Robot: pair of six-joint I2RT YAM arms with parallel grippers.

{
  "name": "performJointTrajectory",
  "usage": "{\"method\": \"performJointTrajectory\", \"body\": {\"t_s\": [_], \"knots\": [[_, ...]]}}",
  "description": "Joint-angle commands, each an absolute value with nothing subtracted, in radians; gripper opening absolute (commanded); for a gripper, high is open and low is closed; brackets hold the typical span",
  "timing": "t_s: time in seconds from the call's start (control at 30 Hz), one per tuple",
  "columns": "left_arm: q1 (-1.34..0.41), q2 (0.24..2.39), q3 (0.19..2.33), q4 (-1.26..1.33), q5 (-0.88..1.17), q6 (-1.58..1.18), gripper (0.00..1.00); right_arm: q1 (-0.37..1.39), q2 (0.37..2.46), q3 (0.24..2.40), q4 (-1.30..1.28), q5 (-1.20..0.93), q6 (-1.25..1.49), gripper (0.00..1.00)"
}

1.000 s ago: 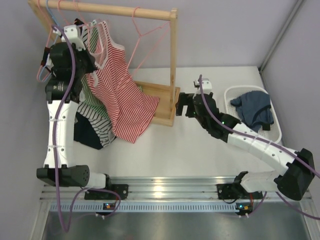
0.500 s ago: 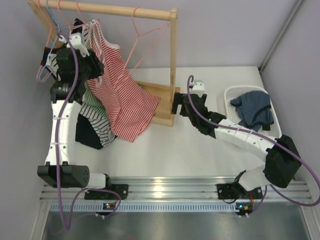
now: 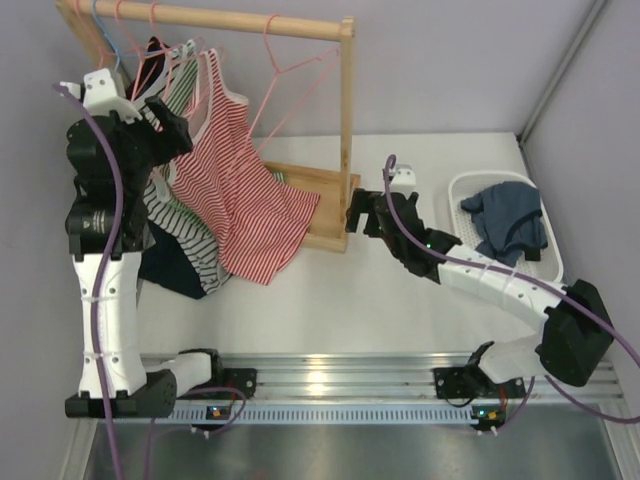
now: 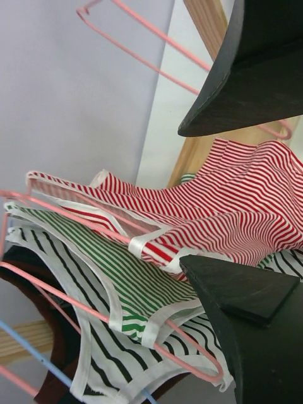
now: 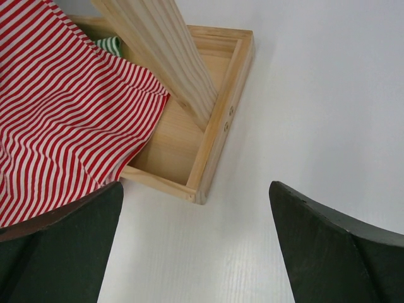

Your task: Place the tank top on the hanger

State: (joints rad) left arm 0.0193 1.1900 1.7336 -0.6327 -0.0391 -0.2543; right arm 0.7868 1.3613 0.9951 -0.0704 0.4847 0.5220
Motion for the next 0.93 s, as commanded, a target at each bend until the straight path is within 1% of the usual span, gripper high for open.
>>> {"method": "performJointTrajectory", "body": {"t_s": [0.0, 0.03, 0.1, 0.17, 0.33, 0.5, 0.57, 0.7, 0.9], "knots": [[0.012, 1.126, 1.77, -0.638, -0.005, -0.273, 0.81, 0.779, 1.266, 0.988, -0.07, 0.453, 0.534, 0.99], [0.006, 1.117, 1.764, -0.635, 0.094, -0.282, 0.81, 0.778, 1.229, 0.985, -0.083, 0.446, 0.534, 1.0], [0.003, 1.089, 1.741, -0.621, 0.156, -0.314, 0.81, 0.778, 1.189, 0.976, -0.123, 0.428, 0.526, 1.0], [-0.052, 1.068, 1.726, -0.621, 0.201, -0.328, 0.8, 0.778, 1.123, 0.968, -0.178, 0.425, 0.526, 1.0], [-0.158, 1.045, 1.677, -0.638, 0.183, -0.321, 0.79, 0.779, 0.958, 0.943, -0.317, 0.442, 0.525, 1.0], [-0.369, 1.031, 1.629, -0.653, 0.04, -0.29, 0.78, 0.779, 0.822, 0.917, -0.48, 0.488, 0.572, 1.0], [-0.447, 1.014, 1.588, -0.646, 0.015, -0.293, 0.78, 0.778, 0.758, 0.899, -0.517, 0.503, 0.583, 1.0], [-0.512, 0.979, 1.516, -0.624, 0.015, -0.301, 0.77, 0.778, 0.663, 0.865, -0.574, 0.525, 0.615, 1.0], [-0.518, 0.96, 1.48, -0.617, 0.044, -0.287, 0.77, 0.779, 0.646, 0.844, -0.595, 0.546, 0.643, 1.0]]}}
